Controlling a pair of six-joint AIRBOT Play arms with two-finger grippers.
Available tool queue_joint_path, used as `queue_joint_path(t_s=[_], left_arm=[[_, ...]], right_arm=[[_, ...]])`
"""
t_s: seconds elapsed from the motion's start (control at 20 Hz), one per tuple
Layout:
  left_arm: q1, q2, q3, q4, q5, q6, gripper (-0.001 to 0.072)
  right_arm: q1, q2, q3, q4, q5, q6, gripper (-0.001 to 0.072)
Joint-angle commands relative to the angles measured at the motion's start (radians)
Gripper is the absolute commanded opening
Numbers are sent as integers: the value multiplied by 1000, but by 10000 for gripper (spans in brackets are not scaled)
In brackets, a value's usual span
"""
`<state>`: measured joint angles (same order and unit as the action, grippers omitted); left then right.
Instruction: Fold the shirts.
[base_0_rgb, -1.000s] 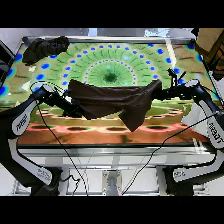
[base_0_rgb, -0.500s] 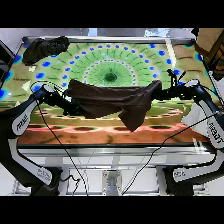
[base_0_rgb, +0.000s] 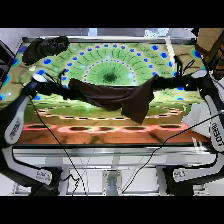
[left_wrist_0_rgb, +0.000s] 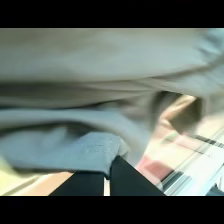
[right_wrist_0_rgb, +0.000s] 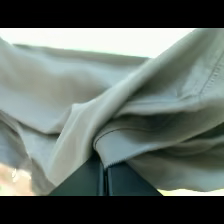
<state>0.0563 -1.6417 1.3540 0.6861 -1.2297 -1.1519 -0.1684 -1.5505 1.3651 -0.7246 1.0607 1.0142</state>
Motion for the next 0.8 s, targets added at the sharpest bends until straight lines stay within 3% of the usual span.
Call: queue_joint_path(t_s=[0.0, 0.15, 0.25, 0.45, 0.55, 0.65, 0.75], left_arm=[[2, 174, 171, 31, -26, 26, 10], [33, 309, 349, 163, -25, 4, 10], [80, 375, 441, 262, -27, -56, 10], [143, 464, 544, 282, -141, -91, 10], [143, 514, 584, 233, -222, -101, 9], [143, 571, 626, 239, -204, -101, 9], [143, 606, 680, 281, -132, -101, 9]], right_arm=[[-6, 53, 159, -64, -9, 72, 21], [-48, 110, 278, -231, -10, 208, 20], [-103, 146, 333, -322, 24, 288, 20], [-161, 233, 414, -455, 279, 278, 20], [-159, 312, 416, -449, 368, 264, 20], [-155, 401, 416, -418, 377, 240, 20], [-158, 494, 416, -416, 289, 211, 19]])
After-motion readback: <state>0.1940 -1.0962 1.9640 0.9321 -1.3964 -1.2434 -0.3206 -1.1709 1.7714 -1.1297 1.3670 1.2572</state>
